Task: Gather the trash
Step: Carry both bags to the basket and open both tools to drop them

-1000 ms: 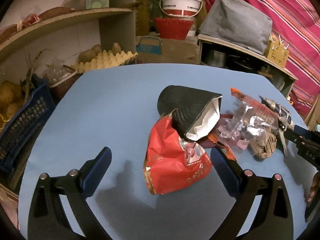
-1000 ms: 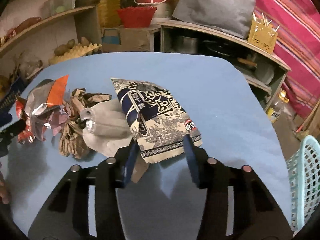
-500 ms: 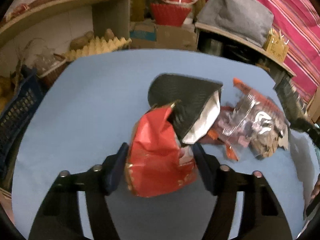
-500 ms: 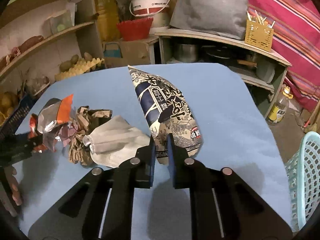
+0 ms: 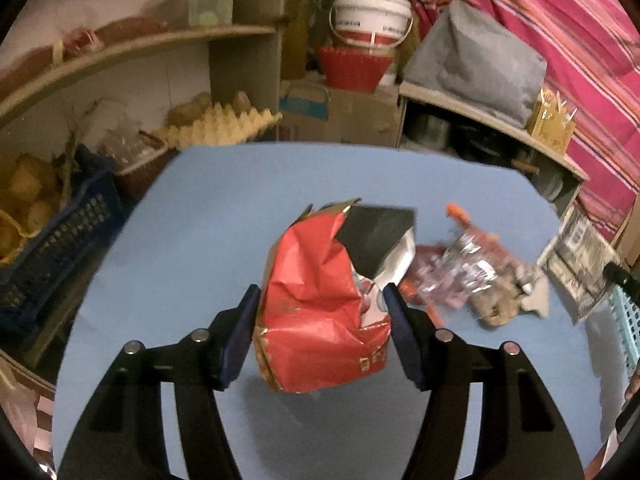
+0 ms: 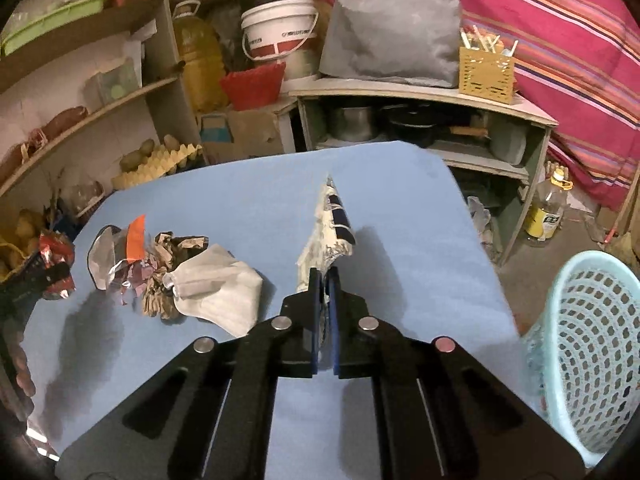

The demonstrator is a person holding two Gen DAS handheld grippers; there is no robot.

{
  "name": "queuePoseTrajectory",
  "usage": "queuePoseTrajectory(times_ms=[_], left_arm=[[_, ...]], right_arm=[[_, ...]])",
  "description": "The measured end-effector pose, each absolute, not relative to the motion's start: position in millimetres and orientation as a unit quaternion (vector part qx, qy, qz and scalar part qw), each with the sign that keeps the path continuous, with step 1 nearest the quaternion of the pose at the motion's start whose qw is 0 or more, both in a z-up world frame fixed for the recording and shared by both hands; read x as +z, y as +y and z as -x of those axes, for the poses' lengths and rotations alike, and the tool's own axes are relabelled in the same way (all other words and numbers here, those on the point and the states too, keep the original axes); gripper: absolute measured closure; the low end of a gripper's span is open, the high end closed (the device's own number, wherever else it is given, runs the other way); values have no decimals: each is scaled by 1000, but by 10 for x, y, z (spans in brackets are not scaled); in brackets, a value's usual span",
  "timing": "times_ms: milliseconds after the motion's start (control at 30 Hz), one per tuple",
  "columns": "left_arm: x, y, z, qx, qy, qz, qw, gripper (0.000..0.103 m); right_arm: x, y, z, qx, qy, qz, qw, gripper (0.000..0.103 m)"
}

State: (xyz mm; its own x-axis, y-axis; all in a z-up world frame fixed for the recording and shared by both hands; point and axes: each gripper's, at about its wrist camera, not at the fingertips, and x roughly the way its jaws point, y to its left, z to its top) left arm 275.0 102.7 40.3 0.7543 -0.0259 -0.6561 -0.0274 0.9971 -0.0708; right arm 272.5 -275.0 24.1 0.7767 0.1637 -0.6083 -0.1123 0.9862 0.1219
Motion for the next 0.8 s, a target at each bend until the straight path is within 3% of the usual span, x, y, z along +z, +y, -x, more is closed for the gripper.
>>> queuePoseTrajectory(times_ms=[333, 800], left_arm=[[737, 330, -2621, -54, 312, 30, 948, 42], [782, -1127, -2630, -158, 296, 7, 942, 42]], right_arm=[[354, -3143, -2457, 63, 319, -46, 945, 99], [603, -4173, -1981, -18, 281, -68, 957, 99]])
